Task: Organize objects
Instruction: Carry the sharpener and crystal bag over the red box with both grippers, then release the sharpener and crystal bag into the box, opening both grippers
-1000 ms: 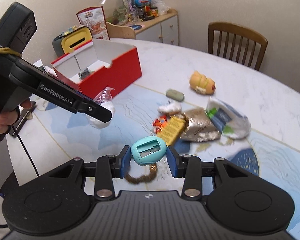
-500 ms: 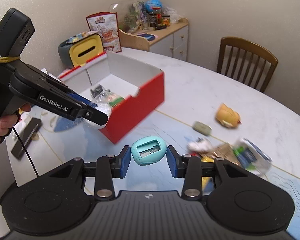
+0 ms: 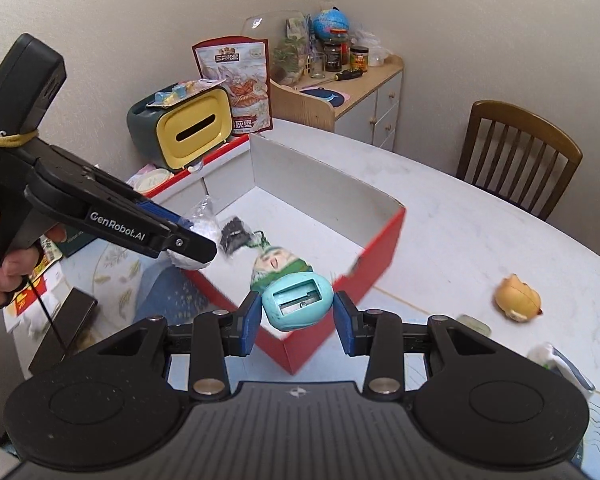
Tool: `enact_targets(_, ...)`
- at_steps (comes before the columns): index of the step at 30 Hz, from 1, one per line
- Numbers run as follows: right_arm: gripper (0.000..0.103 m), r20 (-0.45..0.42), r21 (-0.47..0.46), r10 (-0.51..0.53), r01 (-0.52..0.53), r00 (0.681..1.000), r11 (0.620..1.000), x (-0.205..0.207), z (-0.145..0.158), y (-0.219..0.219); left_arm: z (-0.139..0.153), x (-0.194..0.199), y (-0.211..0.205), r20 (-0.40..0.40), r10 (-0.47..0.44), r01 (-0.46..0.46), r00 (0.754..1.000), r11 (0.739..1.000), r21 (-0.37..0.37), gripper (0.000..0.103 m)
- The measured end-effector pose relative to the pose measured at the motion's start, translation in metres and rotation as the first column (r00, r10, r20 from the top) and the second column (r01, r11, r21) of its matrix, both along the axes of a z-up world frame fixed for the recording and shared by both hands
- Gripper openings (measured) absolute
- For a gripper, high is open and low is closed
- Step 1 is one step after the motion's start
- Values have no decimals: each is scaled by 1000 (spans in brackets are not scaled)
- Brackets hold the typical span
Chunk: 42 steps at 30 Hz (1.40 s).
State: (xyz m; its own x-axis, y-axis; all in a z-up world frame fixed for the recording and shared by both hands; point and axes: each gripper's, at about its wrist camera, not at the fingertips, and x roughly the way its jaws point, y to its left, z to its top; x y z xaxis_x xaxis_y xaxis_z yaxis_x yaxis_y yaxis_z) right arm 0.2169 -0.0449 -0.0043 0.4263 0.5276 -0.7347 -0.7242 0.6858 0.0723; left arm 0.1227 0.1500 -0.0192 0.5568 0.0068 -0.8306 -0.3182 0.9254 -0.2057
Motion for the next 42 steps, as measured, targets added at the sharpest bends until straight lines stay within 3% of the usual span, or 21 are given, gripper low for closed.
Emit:
enact_targets(10, 38, -33, -6, -45, 45, 998, 999, 43, -16, 62, -17, 20, 52, -40, 60, -58, 997, 997, 55, 33)
enact_targets(20, 38, -55, -72, -93, 89, 994, 993, 93, -53, 110, -44, 62, 91, -110, 88, -77, 990, 993, 93, 33)
enact_targets(31, 38, -101, -163, -145, 127, 984, 978, 131, -102, 146, -85, 108, 111, -221, 82, -52, 972, 989, 137, 33)
enact_targets(42, 38, -136, -227, -189, 155, 972, 961, 141, -140, 164, -108, 127, 116, -270, 63, -24, 961, 989, 144, 34)
